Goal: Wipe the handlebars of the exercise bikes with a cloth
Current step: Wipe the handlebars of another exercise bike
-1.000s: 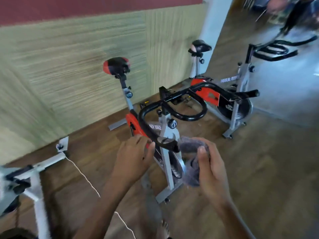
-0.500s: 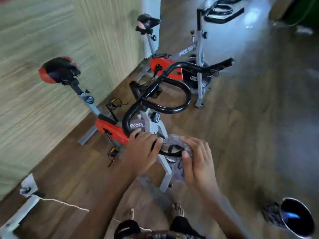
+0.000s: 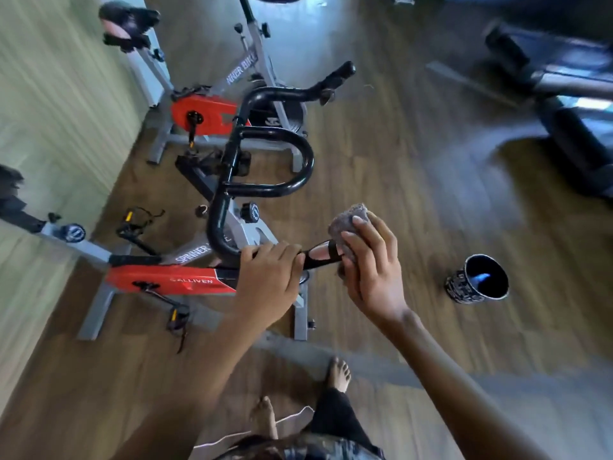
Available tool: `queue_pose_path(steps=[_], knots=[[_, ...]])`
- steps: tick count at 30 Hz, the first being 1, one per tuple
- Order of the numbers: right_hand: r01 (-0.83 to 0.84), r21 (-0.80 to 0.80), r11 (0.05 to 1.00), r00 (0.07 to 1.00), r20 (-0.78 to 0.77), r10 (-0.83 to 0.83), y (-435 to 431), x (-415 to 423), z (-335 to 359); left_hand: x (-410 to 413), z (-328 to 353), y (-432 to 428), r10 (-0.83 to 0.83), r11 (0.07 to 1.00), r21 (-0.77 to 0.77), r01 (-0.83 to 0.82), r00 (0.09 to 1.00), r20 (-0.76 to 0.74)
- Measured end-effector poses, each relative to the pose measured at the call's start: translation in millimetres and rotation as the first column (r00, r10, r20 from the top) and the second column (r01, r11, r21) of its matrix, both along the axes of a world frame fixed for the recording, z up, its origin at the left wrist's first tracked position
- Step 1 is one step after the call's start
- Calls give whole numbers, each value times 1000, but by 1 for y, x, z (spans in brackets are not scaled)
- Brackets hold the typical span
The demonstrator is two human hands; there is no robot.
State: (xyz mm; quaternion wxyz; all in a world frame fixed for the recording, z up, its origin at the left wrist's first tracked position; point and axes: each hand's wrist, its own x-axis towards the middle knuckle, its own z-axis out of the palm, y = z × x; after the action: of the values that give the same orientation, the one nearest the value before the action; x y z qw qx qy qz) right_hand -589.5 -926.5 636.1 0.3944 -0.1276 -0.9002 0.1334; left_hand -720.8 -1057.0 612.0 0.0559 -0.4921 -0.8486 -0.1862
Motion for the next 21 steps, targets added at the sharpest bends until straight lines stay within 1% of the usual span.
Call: queue_pose_path(steps=[1,2,3,4,5,6,7,8,9,10,11,12,13,14,15,17,19,20,21], knots=[[-13,-32,999,1000,-20,12,3,0,-2,0,-1,-1,-10,1000,-8,10,1000,-13],[15,-113,994,998,-65,-22,0,-3,1,-1,-1,-2,-23,1000,-22,22,999,-23],[52,-262,964,988,-126,-88,-7,-8,7,-3,-1,-2,-37,999,-39,36,999,-34],[114,-426,897,971,-144,-192,-17,-14,18,-4,-1,-2,-48,998,-49,46,998,-51],[162,-521,838,961,-112,-255,-24,-19,23,-6,0,-3,-55,997,-50,51,996,-69],[181,-524,832,959,-94,-268,-28,-20,26,-7,0,-4,-60,997,-43,56,995,-82],[213,-419,883,963,-62,-262,-27,-20,26,-8,0,-4,-66,998,-29,63,994,-90],[192,-334,923,975,-41,-217,-25,-15,20,-9,-1,-5,-76,997,-16,75,993,-88],[160,-191,968,986,-11,-166,-21,-9,14,-9,-2,-5,-86,996,-5,86,993,-81],[108,-127,986,994,7,-108,-13,-5,12,-8,-3,-6,-93,996,4,93,993,-71],[77,-148,986,997,9,-76,-7,-3,10,-8,-3,-6,-94,995,12,95,993,-66],[85,-233,969,996,-11,-90,-6,-4,13,-8,-4,-6,-93,995,15,95,994,-63],[154,-313,937,985,-31,-172,-10,-6,22,-8,-4,-6,-93,995,15,94,994,-63],[207,-340,917,971,-41,-235,-15,-10,27,-8,-4,-6,-89,996,16,90,994,-65],[229,-318,920,967,-34,-252,-17,-12,28,-8,-4,-7,-84,996,22,85,994,-65],[208,-203,957,978,30,-207,-19,-9,27,-7,-5,-7,-84,996,37,87,995,-55],[139,41,989,988,63,-141,-11,0,11,-8,-6,-8,-99,994,48,101,994,-41],[110,70,991,993,46,-113,-5,2,5,-8,-7,-8,-101,993,54,103,994,-39],[106,-8,994,994,26,-106,-4,0,1,-8,-7,-8,-98,993,56,100,994,-39]])
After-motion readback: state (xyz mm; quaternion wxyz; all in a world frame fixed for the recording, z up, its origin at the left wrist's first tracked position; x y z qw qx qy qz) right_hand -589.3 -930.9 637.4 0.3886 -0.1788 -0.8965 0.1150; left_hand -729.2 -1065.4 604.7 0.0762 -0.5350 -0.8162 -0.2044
